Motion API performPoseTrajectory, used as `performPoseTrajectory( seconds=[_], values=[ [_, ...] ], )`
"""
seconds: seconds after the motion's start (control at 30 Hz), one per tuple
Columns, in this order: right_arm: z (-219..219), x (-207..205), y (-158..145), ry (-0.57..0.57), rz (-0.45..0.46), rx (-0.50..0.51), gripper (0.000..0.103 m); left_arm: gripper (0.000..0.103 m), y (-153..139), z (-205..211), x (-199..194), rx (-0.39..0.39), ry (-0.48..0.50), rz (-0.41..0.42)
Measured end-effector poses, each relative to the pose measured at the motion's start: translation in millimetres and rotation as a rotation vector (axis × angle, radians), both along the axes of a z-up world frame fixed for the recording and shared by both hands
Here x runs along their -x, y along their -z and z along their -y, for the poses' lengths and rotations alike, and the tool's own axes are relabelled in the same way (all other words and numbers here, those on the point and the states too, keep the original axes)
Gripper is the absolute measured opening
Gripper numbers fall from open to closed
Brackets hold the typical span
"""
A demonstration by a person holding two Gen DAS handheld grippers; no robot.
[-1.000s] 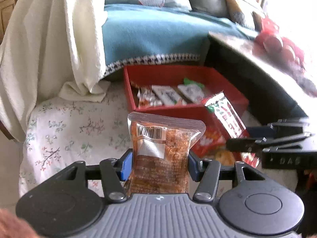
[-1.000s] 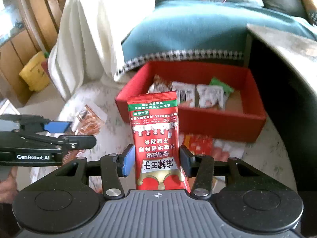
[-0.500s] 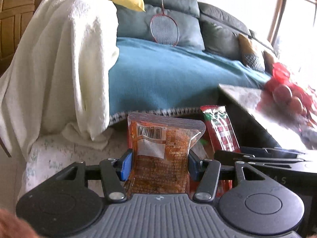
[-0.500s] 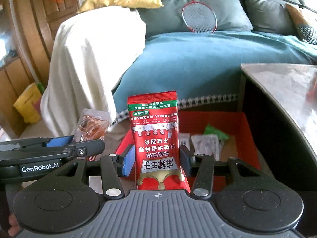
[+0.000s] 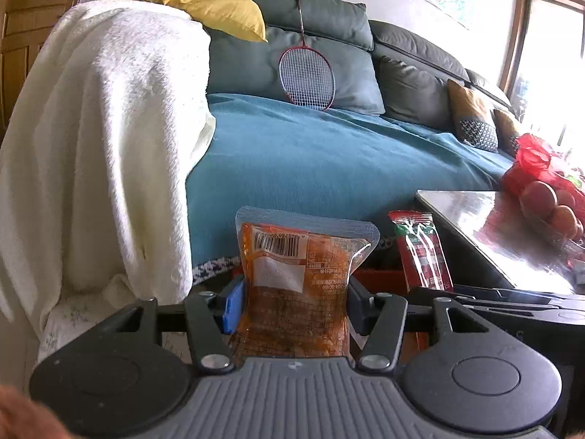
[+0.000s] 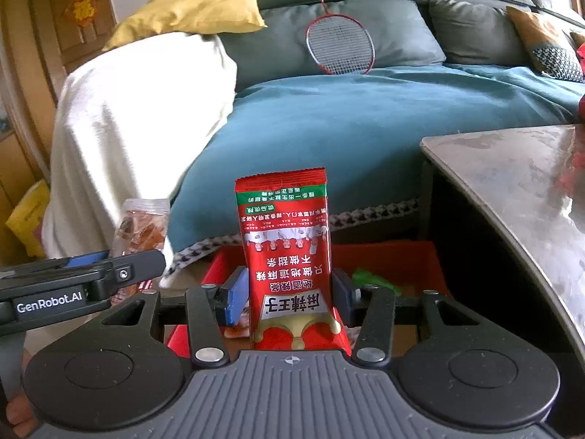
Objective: Organize snacks
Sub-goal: 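Lift both held packets and carry them over the red box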
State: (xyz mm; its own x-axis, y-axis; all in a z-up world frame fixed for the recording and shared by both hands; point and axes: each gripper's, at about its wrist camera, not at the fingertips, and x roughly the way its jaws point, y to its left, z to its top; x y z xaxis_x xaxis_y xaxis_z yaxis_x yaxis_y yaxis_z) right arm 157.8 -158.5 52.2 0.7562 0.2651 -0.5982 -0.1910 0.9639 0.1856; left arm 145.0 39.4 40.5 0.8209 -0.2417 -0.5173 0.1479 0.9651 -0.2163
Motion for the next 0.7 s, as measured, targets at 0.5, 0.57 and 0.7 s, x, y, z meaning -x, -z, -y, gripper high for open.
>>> performPoseTrajectory(
  seconds=[0.5, 0.57, 0.7],
  values=[
    [9, -39, 13, 0.043, 0.004, 0.082, 0.057, 0.049, 9, 13, -34, -0.036, -0.014, -0.016],
    [11, -43, 16, 0.047, -0.003, 0.081, 0.057, 0.049, 10, 15, -36, -0.039, -0.015, -0.019],
    [12, -48, 22, 0.049, -0.019, 0.092, 0.057, 0.049, 14, 19, -41, -0.047, -0.012, -0.033]
  ],
)
